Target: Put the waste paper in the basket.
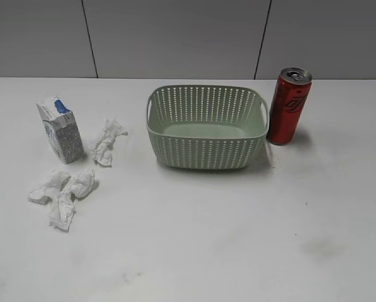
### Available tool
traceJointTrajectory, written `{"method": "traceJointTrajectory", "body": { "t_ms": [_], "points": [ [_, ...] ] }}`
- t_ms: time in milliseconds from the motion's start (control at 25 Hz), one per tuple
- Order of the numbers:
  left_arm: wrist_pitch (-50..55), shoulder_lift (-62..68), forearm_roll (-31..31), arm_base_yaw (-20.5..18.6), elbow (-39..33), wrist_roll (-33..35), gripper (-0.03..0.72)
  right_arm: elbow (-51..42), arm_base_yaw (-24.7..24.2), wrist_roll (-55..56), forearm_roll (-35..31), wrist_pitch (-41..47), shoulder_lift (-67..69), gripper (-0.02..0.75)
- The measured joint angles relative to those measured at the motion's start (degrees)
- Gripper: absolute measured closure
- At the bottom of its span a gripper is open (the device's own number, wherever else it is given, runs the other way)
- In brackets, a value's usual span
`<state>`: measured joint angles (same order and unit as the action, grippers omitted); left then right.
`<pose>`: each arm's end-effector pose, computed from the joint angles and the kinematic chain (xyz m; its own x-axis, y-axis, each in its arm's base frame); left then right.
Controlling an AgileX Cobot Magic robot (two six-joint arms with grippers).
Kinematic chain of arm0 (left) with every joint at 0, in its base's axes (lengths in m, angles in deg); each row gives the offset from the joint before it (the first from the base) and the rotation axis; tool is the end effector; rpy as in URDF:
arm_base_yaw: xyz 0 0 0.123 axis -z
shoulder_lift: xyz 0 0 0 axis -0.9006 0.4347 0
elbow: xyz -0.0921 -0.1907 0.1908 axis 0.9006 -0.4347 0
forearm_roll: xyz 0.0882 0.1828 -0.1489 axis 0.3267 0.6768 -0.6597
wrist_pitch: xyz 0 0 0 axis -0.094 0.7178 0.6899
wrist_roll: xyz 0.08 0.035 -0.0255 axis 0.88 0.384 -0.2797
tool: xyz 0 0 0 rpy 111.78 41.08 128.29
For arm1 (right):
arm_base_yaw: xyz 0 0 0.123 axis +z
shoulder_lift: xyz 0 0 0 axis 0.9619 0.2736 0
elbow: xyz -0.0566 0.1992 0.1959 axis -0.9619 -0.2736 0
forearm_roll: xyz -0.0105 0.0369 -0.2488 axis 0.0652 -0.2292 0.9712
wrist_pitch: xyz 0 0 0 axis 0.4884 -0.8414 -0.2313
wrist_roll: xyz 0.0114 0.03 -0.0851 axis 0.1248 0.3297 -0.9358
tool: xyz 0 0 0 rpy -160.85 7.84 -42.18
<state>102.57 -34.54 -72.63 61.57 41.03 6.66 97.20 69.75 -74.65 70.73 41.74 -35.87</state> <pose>-0.0055 -0.0084 0.2809 -0.4210 0.0585 -0.9052 0.0684 0.9971 0.0326 0.0081 0.0064 0.2641 -0.4189 0.0369 -0.9073 0.0088 0.9993 0.0366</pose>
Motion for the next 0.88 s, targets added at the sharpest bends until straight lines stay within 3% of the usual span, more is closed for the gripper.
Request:
{"method": "traceJointTrajectory", "body": {
  "t_ms": [880],
  "points": [
    [0.0,0.0,0.0,0.0,0.0,0.0,0.127,0.0,0.0,0.0,0.0,0.0,0.0,0.166]
  ]
}}
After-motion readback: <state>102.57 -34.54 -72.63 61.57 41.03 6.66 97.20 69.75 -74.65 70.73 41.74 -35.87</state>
